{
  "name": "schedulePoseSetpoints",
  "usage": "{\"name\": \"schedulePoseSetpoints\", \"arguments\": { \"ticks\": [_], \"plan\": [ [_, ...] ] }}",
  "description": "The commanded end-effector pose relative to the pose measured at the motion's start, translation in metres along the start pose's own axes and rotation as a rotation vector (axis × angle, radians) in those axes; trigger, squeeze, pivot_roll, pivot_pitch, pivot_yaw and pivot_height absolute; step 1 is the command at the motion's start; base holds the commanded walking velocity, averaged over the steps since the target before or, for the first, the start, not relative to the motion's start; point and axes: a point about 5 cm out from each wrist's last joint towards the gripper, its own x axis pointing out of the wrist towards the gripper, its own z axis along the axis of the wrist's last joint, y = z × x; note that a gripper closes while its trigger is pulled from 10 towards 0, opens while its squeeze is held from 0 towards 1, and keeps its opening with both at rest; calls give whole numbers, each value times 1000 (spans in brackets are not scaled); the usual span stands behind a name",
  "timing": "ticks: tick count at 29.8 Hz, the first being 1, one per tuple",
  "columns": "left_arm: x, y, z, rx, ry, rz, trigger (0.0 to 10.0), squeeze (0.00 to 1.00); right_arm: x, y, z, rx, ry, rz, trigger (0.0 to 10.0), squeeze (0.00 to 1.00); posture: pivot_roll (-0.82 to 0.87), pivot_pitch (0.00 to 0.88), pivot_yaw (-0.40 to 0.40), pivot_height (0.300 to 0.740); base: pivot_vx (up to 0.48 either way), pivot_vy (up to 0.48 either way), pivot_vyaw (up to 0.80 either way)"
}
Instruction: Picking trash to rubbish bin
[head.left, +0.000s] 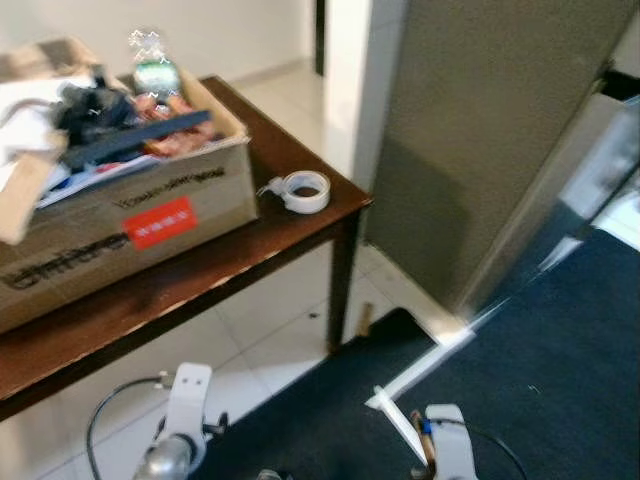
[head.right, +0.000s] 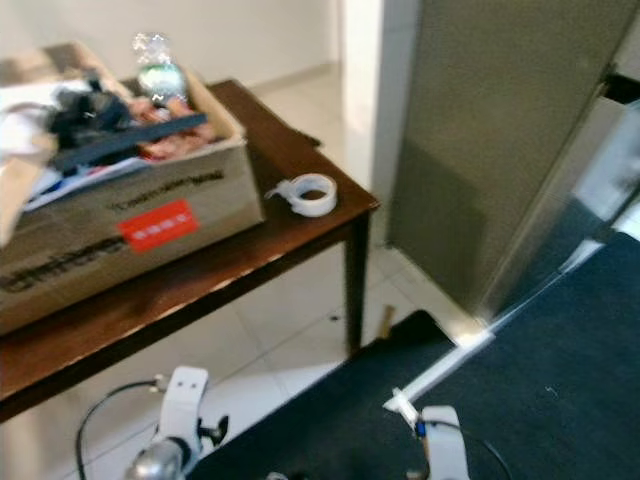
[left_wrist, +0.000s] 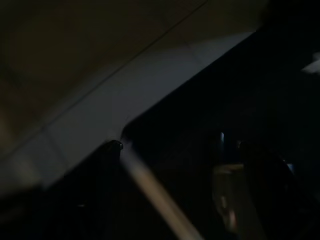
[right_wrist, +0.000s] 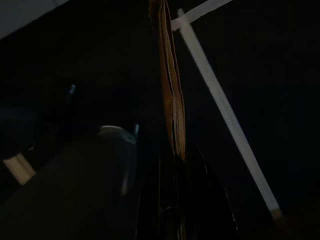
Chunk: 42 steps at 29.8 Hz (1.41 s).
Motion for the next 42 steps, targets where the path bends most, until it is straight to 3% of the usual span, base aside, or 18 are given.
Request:
{"name": "schedulePoseSetpoints", "arguments": {
  "ticks": [1, 33, 42],
  "plan": [
    [-1, -1, -4, -10, 14, 2, 10000, 0, -1, 1, -5, -7, 20, 4, 10000, 0, 48, 165, 14, 740, 0, 0, 800],
    [-1, -2, -6, -10, 23, -8, 10000, 0, 0, 2, 0, -4, -2, 3, 10000, 0, 50, 165, 15, 740, 0, 0, 799],
    [-1, -3, -4, -10, 24, -13, 10000, 0, 0, -1, 0, 52, -2, -25, 10000, 0, 50, 164, 17, 740, 0, 0, 118]
  ]
}}
